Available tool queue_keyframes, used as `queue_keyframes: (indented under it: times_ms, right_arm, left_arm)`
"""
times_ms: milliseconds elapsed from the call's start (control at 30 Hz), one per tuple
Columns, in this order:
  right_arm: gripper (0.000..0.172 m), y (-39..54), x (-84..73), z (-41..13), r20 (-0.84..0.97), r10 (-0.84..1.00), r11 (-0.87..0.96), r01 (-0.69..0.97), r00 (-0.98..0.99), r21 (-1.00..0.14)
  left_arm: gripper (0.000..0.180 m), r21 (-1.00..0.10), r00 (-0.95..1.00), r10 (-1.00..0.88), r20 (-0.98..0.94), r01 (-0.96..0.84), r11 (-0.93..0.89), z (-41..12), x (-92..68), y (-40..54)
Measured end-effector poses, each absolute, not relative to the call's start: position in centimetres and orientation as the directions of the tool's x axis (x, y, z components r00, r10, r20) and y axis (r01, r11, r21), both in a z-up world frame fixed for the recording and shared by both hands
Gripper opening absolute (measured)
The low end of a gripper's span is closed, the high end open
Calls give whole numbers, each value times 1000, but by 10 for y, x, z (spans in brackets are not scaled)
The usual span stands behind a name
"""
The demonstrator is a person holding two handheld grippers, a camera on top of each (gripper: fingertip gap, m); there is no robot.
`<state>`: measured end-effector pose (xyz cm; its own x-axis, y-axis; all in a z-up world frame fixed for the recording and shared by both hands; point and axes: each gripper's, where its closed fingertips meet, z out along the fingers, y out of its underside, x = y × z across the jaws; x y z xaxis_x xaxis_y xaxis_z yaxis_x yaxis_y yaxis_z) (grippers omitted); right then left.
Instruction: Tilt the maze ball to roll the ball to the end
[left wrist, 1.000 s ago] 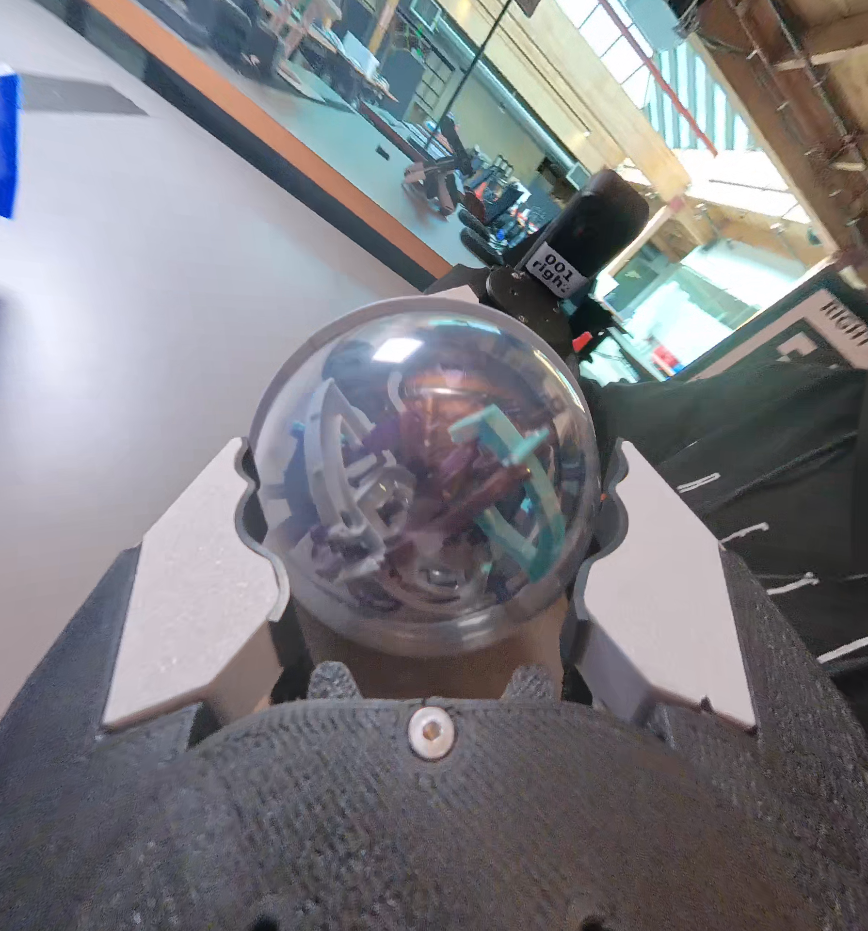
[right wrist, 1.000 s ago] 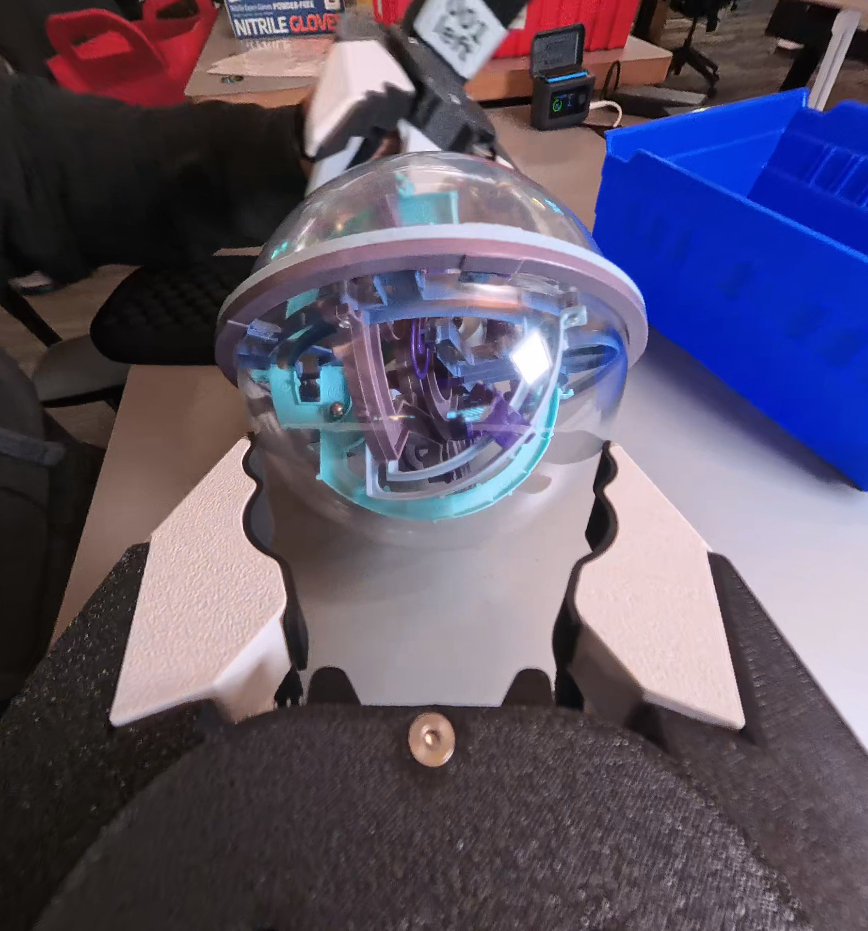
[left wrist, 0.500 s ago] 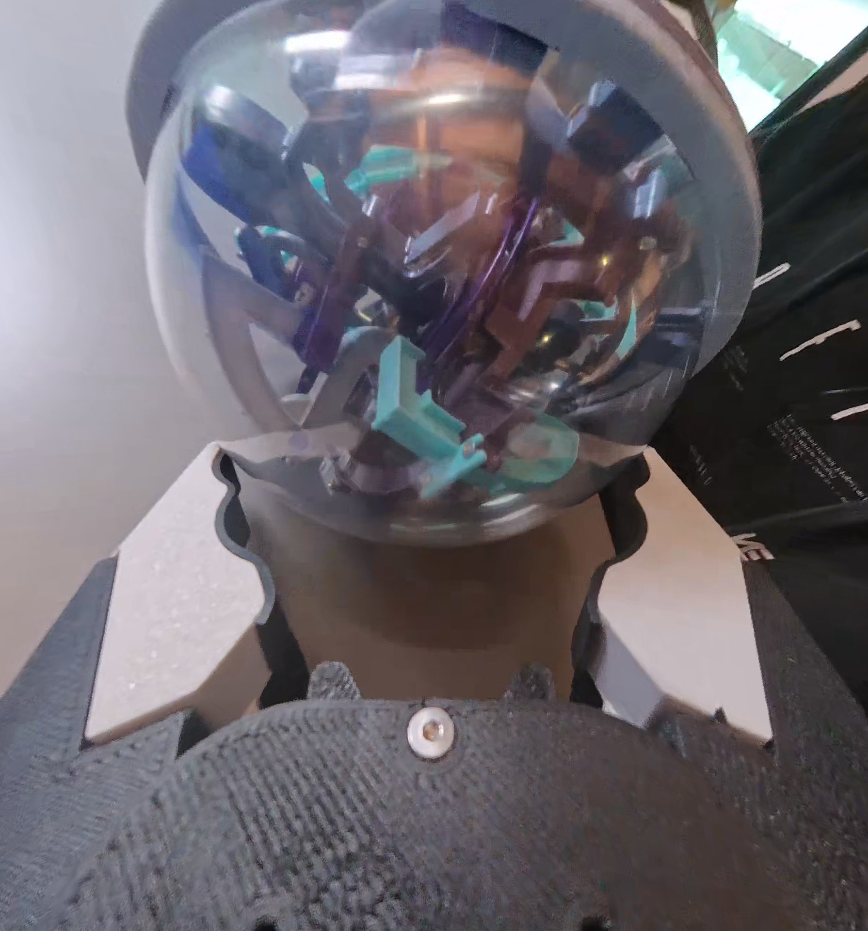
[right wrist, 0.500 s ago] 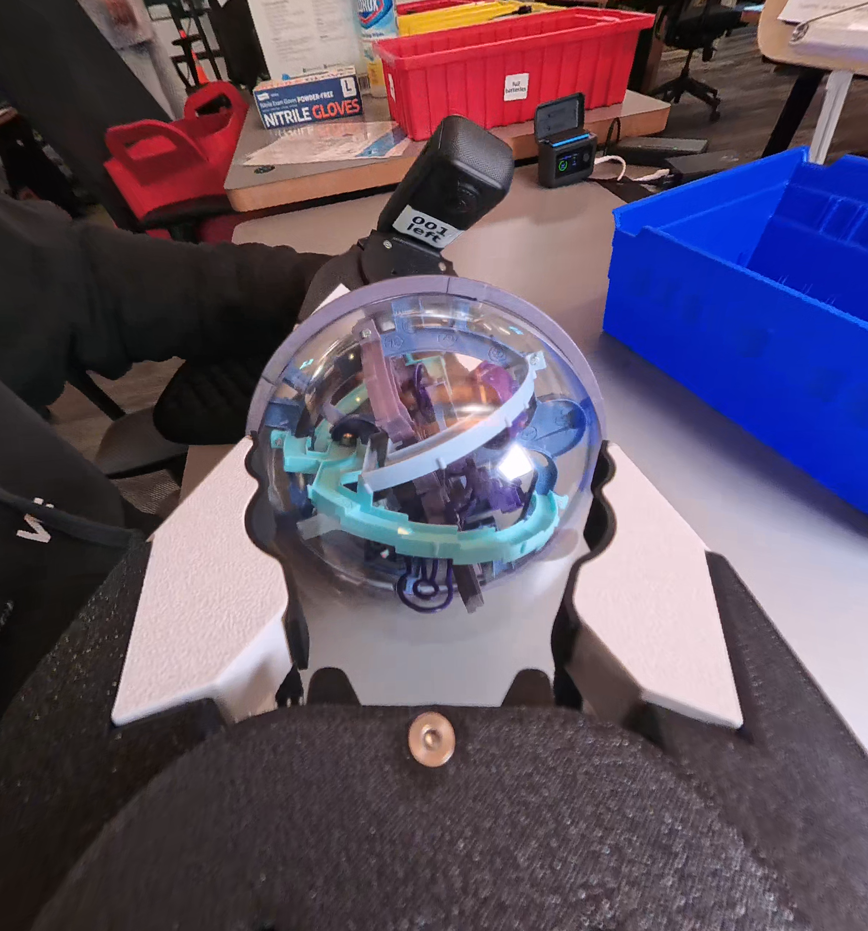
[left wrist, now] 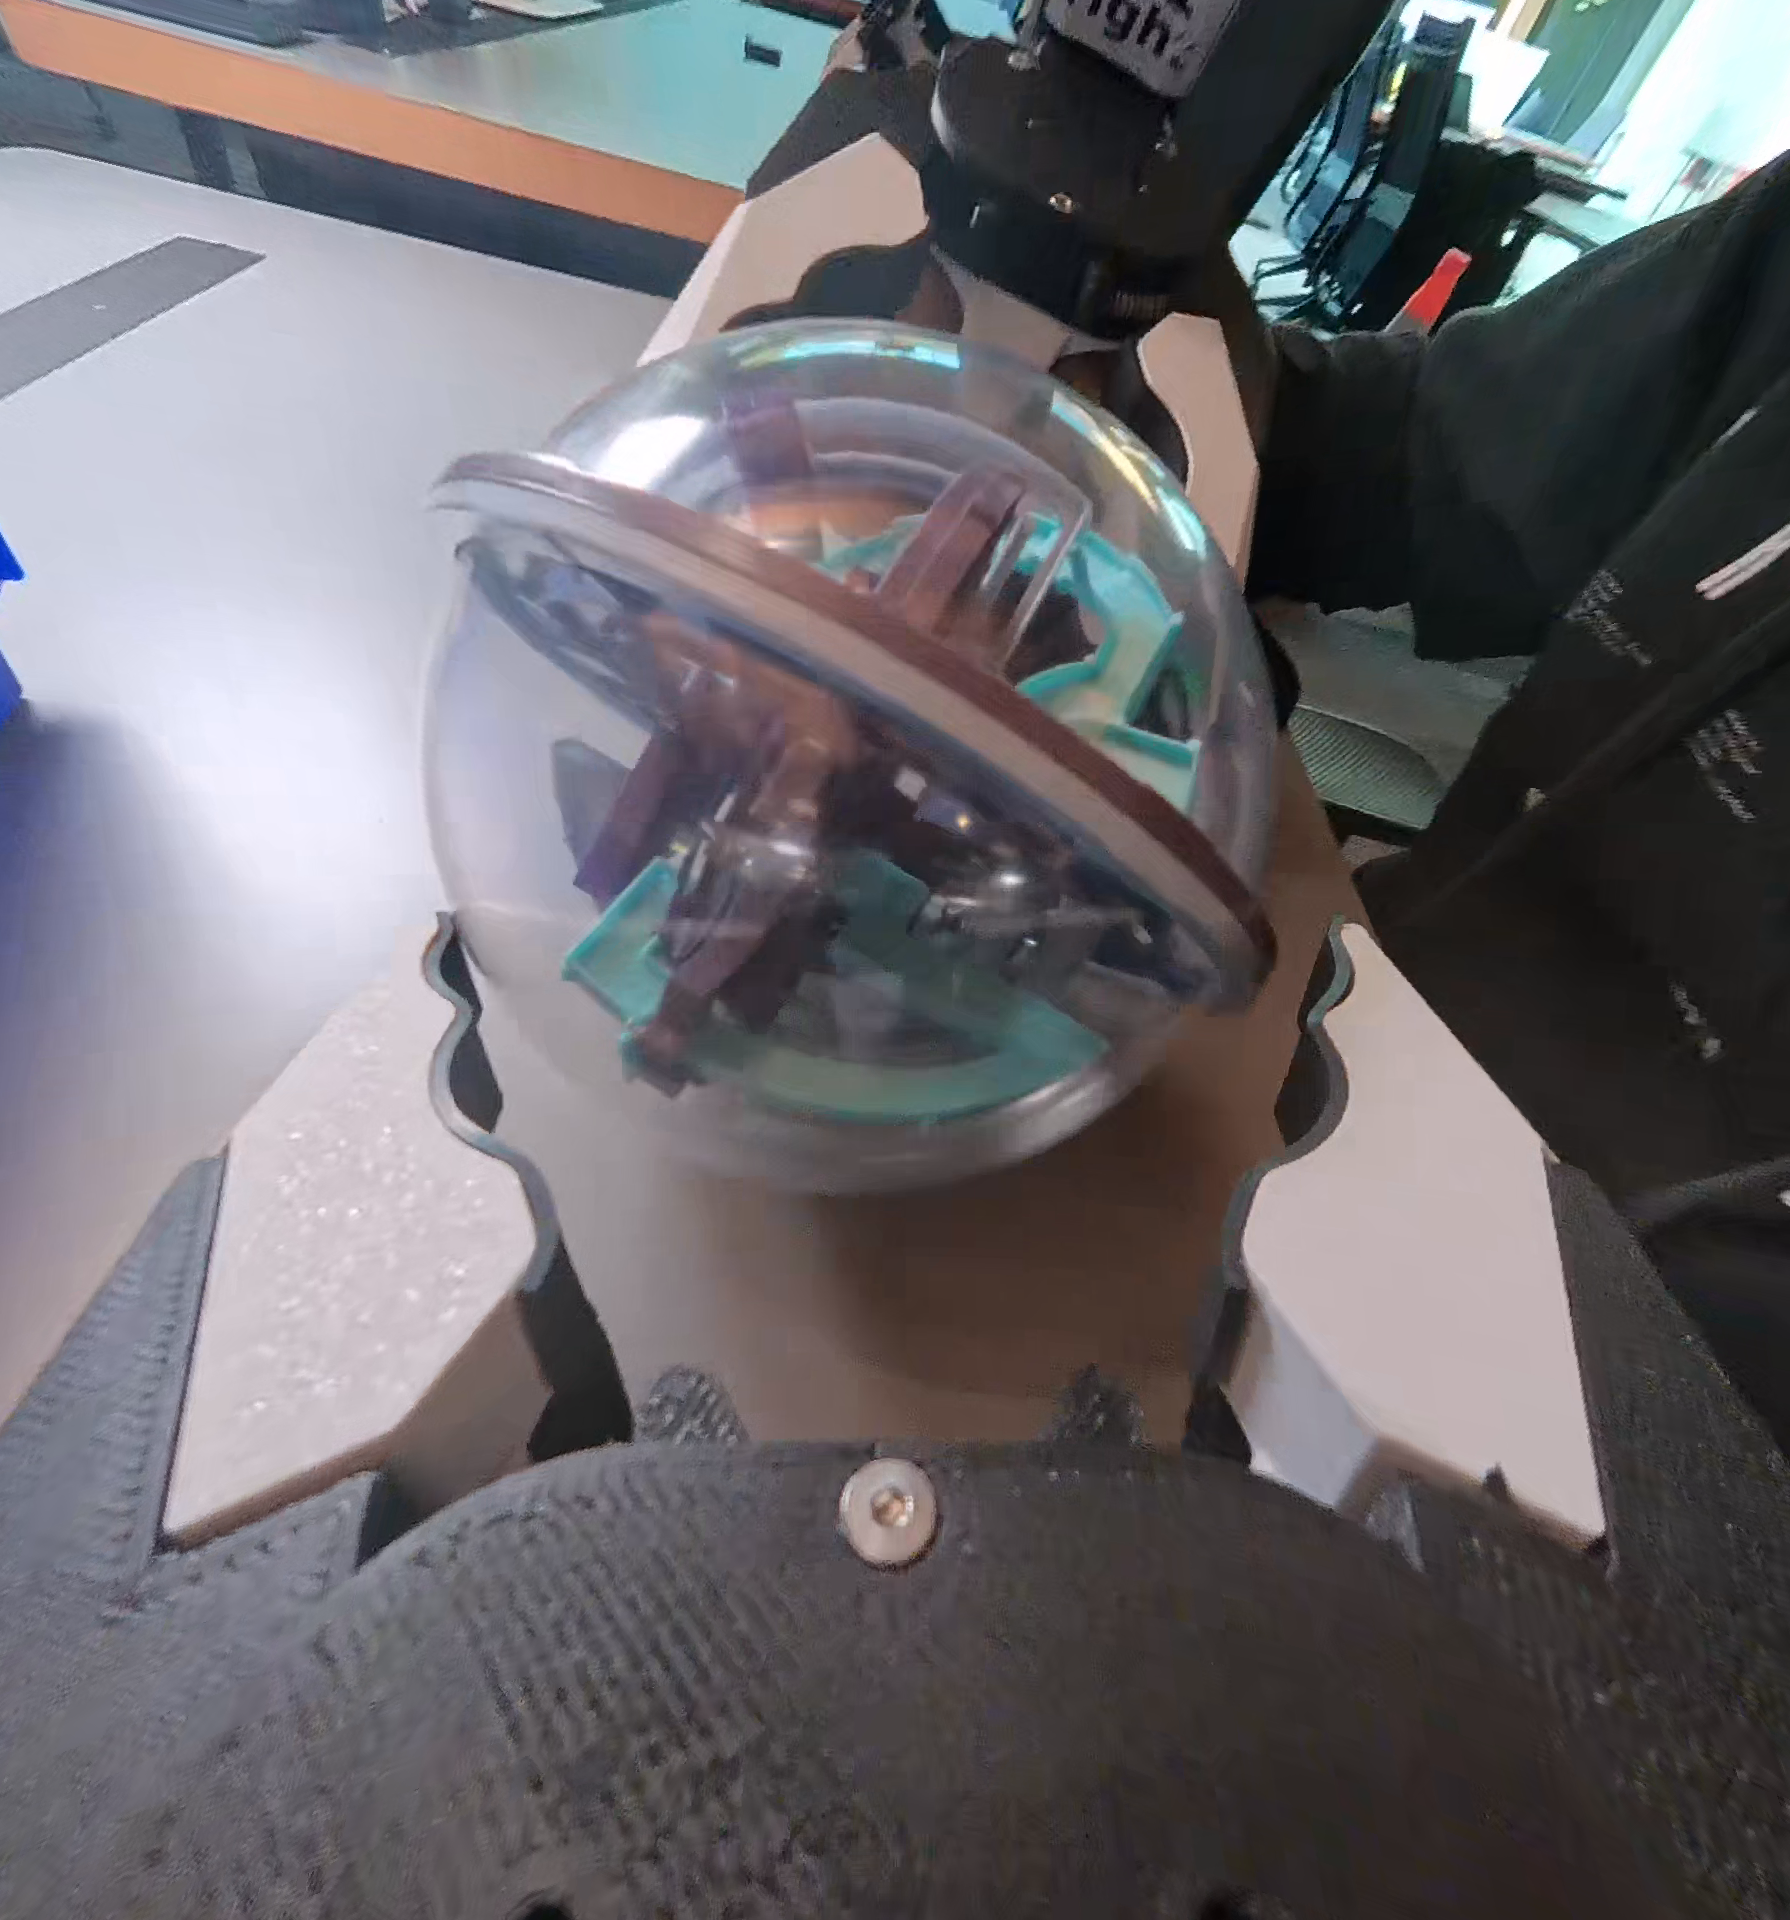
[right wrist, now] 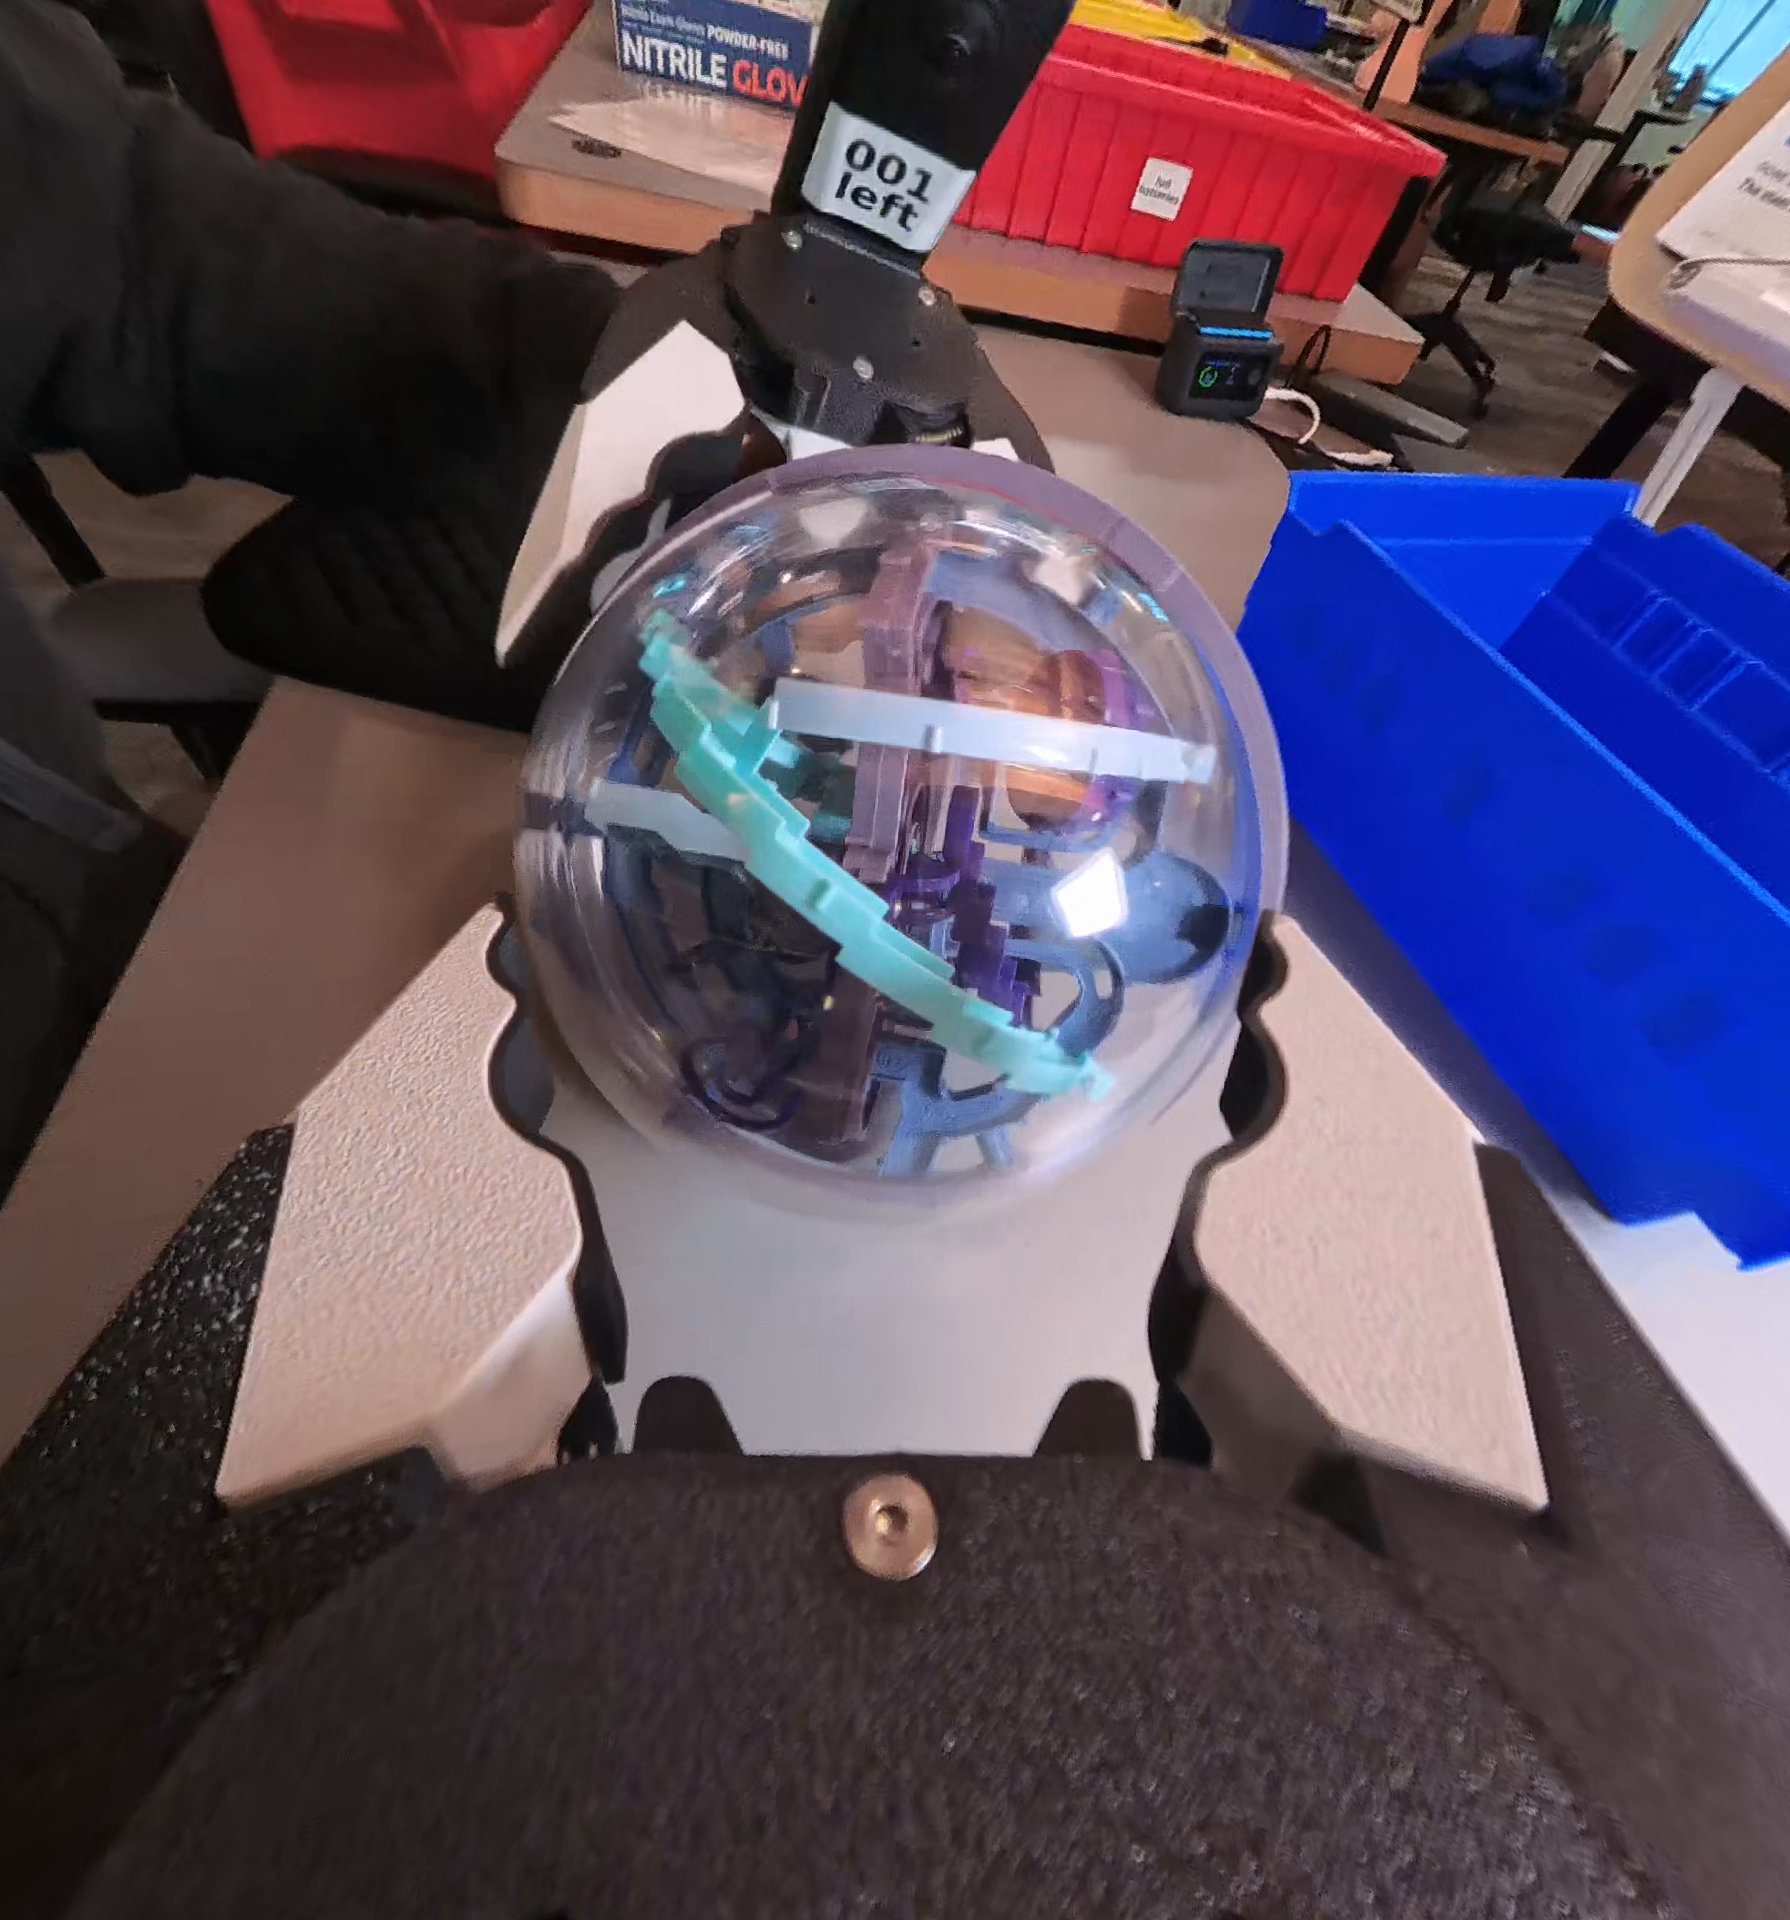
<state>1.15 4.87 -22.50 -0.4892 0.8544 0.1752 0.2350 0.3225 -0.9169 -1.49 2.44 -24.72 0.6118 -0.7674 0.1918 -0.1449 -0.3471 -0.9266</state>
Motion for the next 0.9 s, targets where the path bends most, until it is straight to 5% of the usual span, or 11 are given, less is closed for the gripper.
queue_keyframes:
  times_ms: [467, 900]
  right_arm:
    - [134, 44, 19, -225, -266, 879, -66, 451, -395, -890]
    - [132, 25, 43, -242, -435, 858, -215, 581, -272, -785]
  left_arm:
    - [147, -709, 450, -613, 649, 68, -701, -246, 1, 25]
    - [145, -542, 469, -494, 733, -37, -840, -234, 13, 22]
